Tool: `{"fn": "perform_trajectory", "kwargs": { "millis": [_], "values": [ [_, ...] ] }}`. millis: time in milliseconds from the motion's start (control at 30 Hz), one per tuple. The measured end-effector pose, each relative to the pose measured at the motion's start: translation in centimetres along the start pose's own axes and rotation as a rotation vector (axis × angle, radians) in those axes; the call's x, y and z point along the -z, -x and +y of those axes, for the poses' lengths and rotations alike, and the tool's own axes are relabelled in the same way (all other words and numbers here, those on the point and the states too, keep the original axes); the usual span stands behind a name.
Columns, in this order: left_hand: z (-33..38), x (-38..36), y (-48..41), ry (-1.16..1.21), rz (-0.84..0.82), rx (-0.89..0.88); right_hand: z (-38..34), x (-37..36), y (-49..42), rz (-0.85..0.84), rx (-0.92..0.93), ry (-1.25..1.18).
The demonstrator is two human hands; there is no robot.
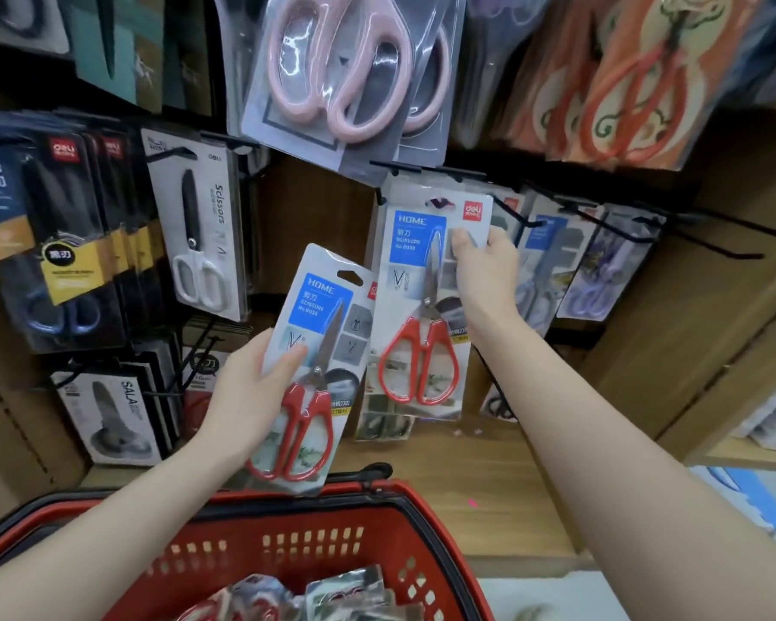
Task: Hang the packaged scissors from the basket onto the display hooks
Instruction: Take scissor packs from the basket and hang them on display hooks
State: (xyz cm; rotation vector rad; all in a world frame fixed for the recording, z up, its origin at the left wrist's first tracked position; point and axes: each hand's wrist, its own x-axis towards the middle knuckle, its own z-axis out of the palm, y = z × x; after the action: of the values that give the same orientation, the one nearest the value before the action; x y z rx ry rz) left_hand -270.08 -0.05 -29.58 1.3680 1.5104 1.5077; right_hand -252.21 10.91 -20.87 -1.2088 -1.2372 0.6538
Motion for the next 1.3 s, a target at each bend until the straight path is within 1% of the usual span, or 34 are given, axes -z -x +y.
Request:
{"fn": "perform_trajectory", "kwargs": {
  "millis": [133,300,400,500,733,800,867,900,933,967,1067,1100,1133,1167,1233,1300],
  "values": [
    [-0.9,0.2,-0.1,-0.013,0.003,0.021,0.9,-0.4,-1.4,0.005,-0.022,0.005],
    [-1.7,0.7,-0.3,-0.019,0.012,0.046,1.5,-2.1,-4.9,0.028,-0.142,0.033],
    [-1.9,1.1,-0.5,-0.025,0.042,0.045,1.7,-3.0,-6.0,0.039,-0.169,0.062],
    [-1.7,1.6,-0.7,-0.038,0.047,0.039,1.9,-3.5,-6.7,0.071,-0.179,0.071],
    [-0.6,1.4,-1.0,-0.036,0.040,0.020,1.9,-3.9,-7.3,0.086,-0.258,0.071],
    [-0.2,1.1,-1.0,-0.030,0.051,0.007,1.7,-3.7,-6.8,0.121,-0.284,0.138],
    [0.3,0.7,-0.9,-0.023,0.050,0.006,1.2,-2.9,-4.9,0.128,-0.225,0.224],
    [0.5,0.6,-0.7,-0.008,0.048,0.014,1.0,-2.2,-3.2,0.095,-0.166,0.221],
    [0.6,0.4,-0.5,0.007,0.044,0.022,0.8,-1.5,-1.1,0.011,-0.120,0.197],
    [0.9,0.3,-0.2,0.024,0.035,0.027,0.6,-0.7,1.2,-0.107,-0.101,0.158],
    [1.5,-0.6,1.0,0.077,-0.019,0.020,0.4,1.8,6.8,-0.480,-0.154,0.003],
    [1.8,-0.9,1.6,0.086,-0.050,0.010,0.6,2.4,7.9,-0.549,-0.171,-0.051],
    [1.9,-1.3,2.1,0.080,-0.076,-0.004,1.0,2.9,8.6,-0.564,-0.191,-0.083],
    [2.0,-1.7,2.6,0.063,-0.095,-0.026,1.5,3.4,8.9,-0.535,-0.215,-0.107],
    [1.9,-2.5,3.2,-0.046,-0.105,-0.079,2.0,4.3,9.3,-0.438,-0.265,-0.157],
    [1.8,-3.3,3.3,-0.176,-0.129,-0.151,2.3,5.2,9.1,-0.359,-0.251,-0.172]
  ]
}}
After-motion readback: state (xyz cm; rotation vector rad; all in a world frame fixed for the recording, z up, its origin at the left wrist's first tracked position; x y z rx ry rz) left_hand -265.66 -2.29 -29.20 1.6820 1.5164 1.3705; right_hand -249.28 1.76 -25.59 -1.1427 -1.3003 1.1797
